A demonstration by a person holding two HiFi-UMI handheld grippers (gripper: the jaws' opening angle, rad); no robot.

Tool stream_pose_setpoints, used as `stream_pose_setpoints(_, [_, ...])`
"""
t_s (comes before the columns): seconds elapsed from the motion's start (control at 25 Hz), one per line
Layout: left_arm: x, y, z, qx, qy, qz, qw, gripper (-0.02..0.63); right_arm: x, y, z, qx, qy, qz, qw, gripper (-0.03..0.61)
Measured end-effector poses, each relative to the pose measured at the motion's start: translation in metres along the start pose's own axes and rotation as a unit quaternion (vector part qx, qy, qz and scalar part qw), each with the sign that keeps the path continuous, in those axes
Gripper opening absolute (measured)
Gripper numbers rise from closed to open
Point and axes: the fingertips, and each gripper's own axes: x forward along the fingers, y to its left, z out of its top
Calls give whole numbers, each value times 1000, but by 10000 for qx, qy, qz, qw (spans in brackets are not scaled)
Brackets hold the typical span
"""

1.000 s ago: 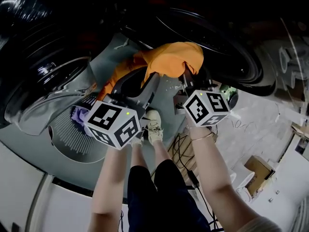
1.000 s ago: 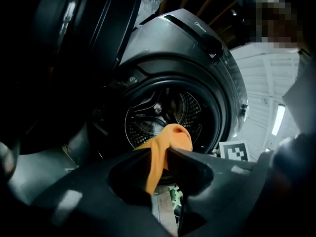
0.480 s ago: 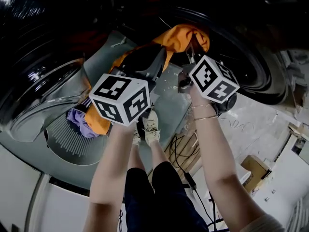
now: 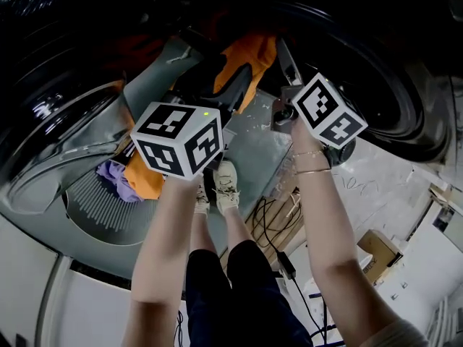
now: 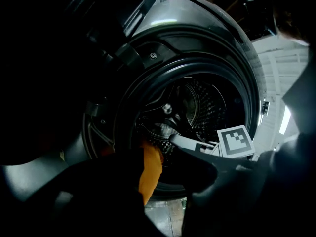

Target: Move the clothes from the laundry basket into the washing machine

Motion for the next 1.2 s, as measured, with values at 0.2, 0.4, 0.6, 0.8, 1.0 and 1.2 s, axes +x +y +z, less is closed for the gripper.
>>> stream_pose_setpoints(0.2, [-33,8,-12,90,124,213,9997,171,-29,30,-49,-328,433,502,9973,491])
stream_pose_setpoints(0.4, [-58,26,-49,-4,434,431,9981,173,-41,38,-134,-1,1207,481,9915,492])
stream_pose_setpoints(0.6, [-65,30,-73,28,540,485,9974,173,-25,34,-197,56,1770,462,9831,509])
stream_pose_setpoints(0.8, [-59,38,-89,139,604,494,9969,173,0,25,-223,-15,1886,499,9808,519])
stream_pose_setpoints(1.0, [-55,47,-101,196,626,578,9962,173,20,23,-228,56,1836,509,9817,481])
stream_pose_setpoints(1.2, [-55,54,-105,139,627,636,9959,172,18,19,-223,-201,1851,345,9819,98])
